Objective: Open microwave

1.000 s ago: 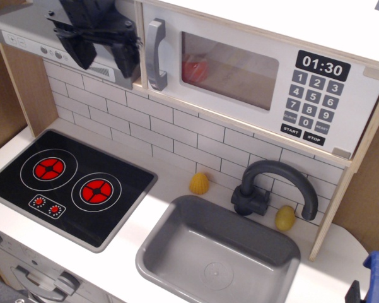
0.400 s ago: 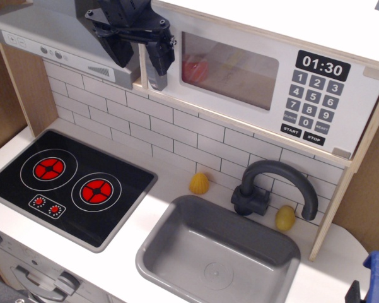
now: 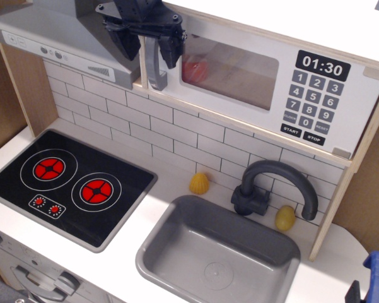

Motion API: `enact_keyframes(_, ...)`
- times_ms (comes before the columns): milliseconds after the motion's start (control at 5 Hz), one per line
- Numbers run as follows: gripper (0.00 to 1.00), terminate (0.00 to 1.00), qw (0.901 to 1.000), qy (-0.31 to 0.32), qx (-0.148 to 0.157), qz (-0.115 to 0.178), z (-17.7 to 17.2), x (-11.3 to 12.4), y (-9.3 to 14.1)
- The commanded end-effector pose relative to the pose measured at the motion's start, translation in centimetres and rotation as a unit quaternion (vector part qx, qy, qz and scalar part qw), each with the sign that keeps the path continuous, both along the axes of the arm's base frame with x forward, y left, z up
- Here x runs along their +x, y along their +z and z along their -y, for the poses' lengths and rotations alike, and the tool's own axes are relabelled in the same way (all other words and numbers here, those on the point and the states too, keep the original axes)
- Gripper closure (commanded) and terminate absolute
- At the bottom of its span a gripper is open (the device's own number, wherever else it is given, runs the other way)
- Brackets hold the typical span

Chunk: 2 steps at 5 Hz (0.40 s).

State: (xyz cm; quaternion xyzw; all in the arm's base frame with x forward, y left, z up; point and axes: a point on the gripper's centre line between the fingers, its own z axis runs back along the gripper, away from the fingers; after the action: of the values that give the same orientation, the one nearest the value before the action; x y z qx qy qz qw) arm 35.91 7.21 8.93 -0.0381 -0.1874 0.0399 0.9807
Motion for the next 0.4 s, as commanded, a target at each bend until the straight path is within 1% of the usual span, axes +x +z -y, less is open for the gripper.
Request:
enact_keyframes(0,1.00,0.00,0.9998,0.008,0.016,0.012,-0.50,1.16,1.00)
enact_keyframes(200,1.00,0.00,0.9992,0.025,0.021,0.023,-0.78,1.43,1.07)
